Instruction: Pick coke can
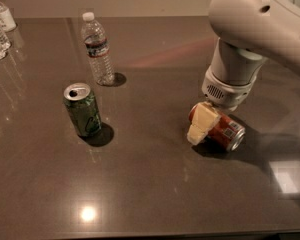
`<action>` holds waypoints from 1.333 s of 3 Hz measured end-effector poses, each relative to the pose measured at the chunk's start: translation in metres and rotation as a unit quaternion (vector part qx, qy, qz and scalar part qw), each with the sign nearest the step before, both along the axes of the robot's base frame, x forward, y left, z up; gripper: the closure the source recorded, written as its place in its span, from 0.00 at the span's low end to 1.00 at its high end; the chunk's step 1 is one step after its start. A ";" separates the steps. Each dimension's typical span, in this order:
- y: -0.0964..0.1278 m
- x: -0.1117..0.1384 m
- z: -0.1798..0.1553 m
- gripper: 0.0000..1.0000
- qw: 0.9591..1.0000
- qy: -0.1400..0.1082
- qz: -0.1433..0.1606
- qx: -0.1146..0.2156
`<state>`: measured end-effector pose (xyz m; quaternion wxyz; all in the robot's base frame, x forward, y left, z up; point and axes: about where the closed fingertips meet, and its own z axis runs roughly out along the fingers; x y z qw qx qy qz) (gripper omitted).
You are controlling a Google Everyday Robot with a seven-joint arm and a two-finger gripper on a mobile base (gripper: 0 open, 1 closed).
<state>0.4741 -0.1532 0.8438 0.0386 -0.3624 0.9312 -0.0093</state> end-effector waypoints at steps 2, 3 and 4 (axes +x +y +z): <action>0.010 -0.003 0.011 0.64 1.000 -0.004 0.020 0.005; 0.013 -0.001 0.032 0.87 0.999 -0.020 0.038 0.008; 0.019 0.004 0.056 1.00 0.998 -0.033 0.061 0.009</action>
Offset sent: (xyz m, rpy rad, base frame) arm -0.0051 0.0135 0.0261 0.0185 -0.0178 0.0760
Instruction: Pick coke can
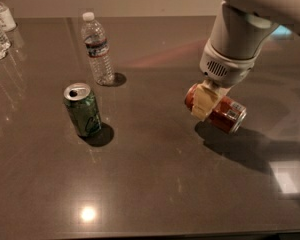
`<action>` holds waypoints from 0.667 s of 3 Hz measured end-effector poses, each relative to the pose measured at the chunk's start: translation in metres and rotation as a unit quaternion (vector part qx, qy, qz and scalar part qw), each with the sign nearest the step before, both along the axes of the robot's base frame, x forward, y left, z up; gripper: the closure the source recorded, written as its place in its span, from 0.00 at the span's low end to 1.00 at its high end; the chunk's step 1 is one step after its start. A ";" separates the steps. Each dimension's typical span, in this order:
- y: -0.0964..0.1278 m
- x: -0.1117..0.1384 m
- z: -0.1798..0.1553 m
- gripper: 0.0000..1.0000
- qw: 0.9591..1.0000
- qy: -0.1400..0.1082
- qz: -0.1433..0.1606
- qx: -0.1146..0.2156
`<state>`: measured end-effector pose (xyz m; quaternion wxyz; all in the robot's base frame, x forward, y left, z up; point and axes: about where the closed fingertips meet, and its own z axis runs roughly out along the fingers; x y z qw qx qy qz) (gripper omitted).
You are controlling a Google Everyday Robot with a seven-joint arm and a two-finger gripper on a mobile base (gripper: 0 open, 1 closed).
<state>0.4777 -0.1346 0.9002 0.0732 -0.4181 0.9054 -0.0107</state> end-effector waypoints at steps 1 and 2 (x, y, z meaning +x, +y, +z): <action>0.004 0.008 0.026 1.00 0.999 -0.020 0.024 -0.008; 0.007 0.019 0.057 1.00 0.998 -0.055 0.042 -0.010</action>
Offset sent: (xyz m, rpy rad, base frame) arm 0.0235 0.0021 0.0834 -0.0496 -0.1279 0.1230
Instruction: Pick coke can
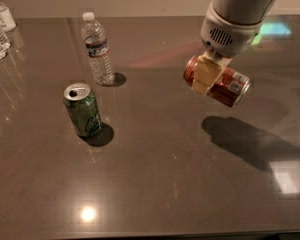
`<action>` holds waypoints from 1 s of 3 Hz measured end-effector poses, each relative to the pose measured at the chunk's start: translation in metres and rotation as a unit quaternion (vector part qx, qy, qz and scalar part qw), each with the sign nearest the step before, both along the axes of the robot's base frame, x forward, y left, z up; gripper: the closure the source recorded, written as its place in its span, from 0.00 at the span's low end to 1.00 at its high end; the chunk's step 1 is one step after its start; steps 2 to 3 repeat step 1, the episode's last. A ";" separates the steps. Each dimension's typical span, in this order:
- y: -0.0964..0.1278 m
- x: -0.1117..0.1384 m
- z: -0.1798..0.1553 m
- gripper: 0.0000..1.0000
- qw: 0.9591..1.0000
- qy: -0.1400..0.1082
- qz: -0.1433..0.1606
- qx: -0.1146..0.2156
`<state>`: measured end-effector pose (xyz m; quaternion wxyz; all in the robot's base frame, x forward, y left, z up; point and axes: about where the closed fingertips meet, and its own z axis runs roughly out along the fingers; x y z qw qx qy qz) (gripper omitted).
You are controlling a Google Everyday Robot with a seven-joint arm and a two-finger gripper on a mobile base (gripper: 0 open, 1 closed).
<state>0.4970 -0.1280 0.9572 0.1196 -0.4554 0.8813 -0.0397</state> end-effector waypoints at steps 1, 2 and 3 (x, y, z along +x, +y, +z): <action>0.000 0.000 0.000 1.00 1.000 0.000 0.000 0.000; 0.000 0.000 0.000 1.00 1.000 0.000 0.000 0.000; 0.000 0.000 0.000 1.00 1.000 0.000 0.000 0.000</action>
Offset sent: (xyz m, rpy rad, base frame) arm 0.0000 0.0000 0.0000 0.0000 0.0000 0.0000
